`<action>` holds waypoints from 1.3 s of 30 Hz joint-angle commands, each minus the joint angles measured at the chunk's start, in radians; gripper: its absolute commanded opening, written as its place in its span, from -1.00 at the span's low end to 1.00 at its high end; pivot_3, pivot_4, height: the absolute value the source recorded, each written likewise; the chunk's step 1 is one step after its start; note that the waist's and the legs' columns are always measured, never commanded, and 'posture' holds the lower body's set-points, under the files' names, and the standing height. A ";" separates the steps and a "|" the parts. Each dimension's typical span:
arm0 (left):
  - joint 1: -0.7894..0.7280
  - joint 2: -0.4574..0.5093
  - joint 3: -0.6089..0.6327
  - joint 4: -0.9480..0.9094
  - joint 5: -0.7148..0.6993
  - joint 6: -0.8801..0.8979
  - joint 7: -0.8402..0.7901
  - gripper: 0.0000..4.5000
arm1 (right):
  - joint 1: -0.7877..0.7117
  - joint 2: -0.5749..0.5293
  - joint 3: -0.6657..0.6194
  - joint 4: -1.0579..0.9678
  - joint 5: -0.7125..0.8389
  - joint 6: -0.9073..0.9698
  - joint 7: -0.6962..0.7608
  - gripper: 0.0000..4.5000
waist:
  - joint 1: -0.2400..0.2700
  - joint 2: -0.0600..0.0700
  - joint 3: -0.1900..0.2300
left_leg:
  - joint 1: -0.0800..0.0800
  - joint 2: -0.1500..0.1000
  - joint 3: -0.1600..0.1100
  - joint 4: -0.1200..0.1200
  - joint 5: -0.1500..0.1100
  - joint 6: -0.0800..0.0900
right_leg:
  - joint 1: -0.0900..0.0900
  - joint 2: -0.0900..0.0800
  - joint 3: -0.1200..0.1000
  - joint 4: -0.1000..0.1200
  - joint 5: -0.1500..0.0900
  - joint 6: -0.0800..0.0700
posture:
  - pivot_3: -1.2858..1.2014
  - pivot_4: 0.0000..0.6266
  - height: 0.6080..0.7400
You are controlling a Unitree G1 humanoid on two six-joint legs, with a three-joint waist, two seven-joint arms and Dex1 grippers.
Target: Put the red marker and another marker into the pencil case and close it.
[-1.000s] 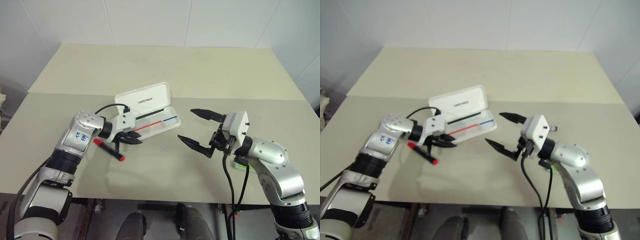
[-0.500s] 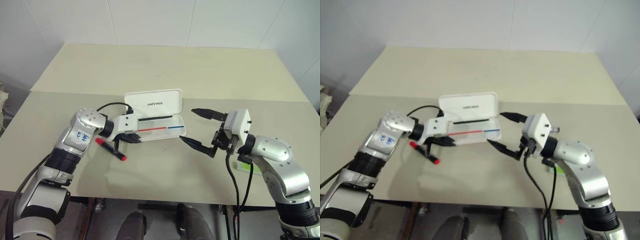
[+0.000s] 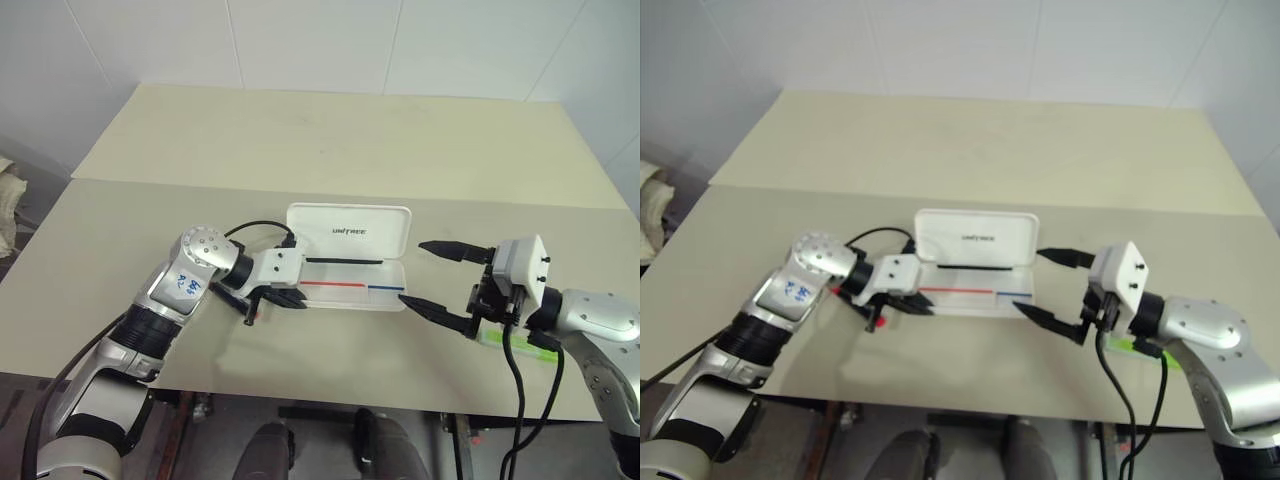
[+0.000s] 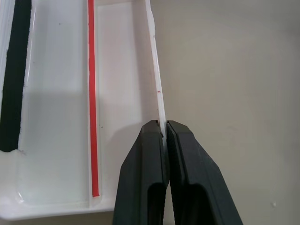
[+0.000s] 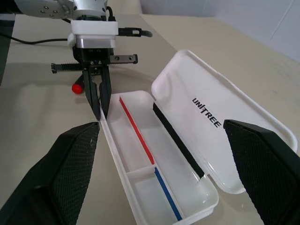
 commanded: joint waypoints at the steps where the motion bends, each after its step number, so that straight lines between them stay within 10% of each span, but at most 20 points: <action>1: 0.017 -0.027 -0.038 -0.051 -0.026 -0.002 -0.030 -0.99 | 0.016 -0.019 -0.053 -0.065 0.035 0.016 -0.012 1.00 | 0.000 0.000 0.000 | 0.000 0.000 0.000 0.000 0.000 0.000 | 0.000 0.000 0.000 0.000 0.000 0.000 | 0.03 -0.52 1.00; 14: 0.038 -0.005 -0.063 -0.136 -0.005 0.159 -0.021 -0.99 | 0.013 -0.004 -0.036 -0.092 0.030 0.036 -0.044 1.00 | -0.002 0.000 0.000 | 0.000 0.000 -0.001 0.006 0.000 0.000 | 0.001 0.000 0.001 0.000 0.000 0.000 | 0.03 -0.52 1.00; 28: 0.053 0.011 -0.028 -0.251 -0.091 0.349 0.016 0.98 | -0.062 0.022 0.041 -0.033 0.006 0.008 -0.021 1.00 | -0.006 0.000 0.000 | 0.000 0.001 0.000 0.010 0.000 0.000 | 0.001 0.001 0.002 0.001 0.000 0.000 | 0.03 -0.52 1.00; 39: 0.070 0.018 0.068 -0.308 -0.192 0.411 0.091 0.98 | -0.088 0.042 0.083 0.006 -0.012 -0.018 0.002 1.00 | -0.006 0.000 0.000 | 0.000 0.001 0.000 0.009 0.000 0.000 | 0.000 0.001 0.002 0.002 0.000 0.000 | 0.03 -0.52 1.00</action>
